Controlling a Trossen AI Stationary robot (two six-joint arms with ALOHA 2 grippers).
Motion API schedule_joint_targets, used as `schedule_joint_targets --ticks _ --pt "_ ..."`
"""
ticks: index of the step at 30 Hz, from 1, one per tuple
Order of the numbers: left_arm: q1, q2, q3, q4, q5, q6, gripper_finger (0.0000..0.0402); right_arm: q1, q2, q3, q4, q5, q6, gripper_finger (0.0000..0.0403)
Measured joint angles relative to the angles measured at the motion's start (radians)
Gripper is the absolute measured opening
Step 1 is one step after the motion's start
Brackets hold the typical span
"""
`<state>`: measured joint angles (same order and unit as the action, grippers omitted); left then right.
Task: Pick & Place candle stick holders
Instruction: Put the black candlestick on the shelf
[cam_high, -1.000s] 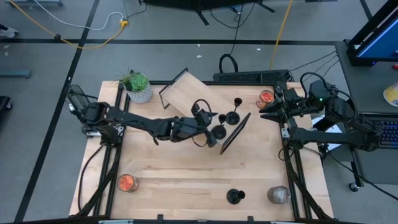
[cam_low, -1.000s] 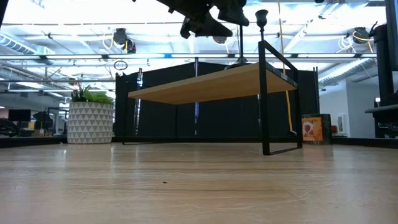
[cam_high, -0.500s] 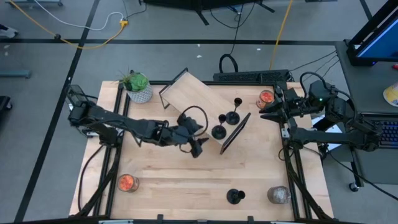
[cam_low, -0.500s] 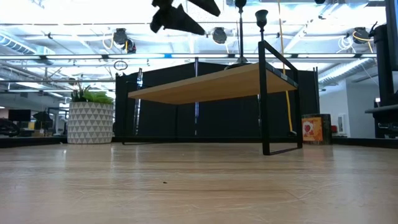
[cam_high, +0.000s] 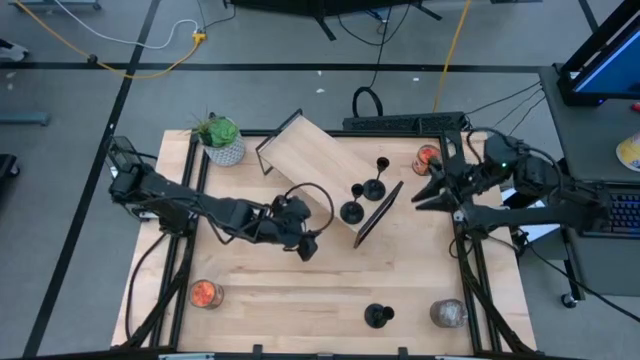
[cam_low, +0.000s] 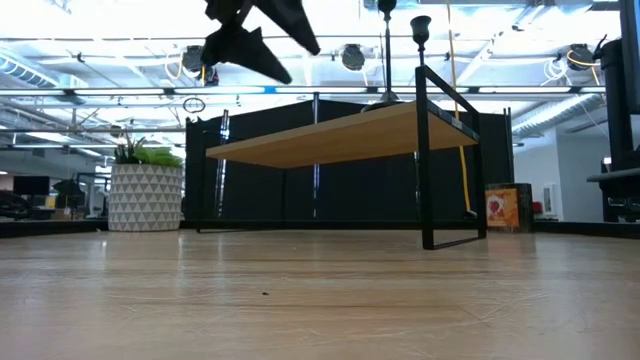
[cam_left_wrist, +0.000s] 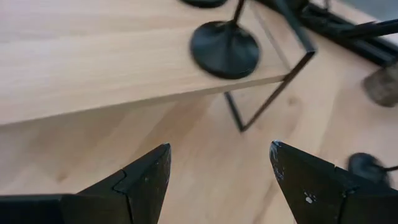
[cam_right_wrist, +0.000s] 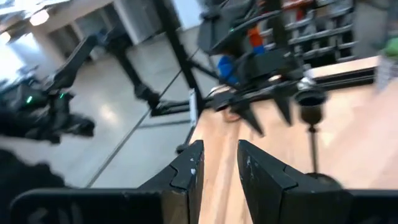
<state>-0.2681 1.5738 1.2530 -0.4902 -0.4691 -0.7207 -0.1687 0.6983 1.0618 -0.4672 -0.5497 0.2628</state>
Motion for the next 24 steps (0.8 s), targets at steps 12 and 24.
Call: schedule_joint_targets --ticks 12,24 --pt "-0.05 -0.038 -0.001 -0.144 -0.056 -0.033 0.0282 0.373 0.15 0.038 0.028 0.252 -0.023 0.0089" --pt "-0.126 -0.306 -0.262 0.035 -0.047 0.017 0.0282 0.676 0.492 0.367 -0.304 0.58 -0.015 0.0089"
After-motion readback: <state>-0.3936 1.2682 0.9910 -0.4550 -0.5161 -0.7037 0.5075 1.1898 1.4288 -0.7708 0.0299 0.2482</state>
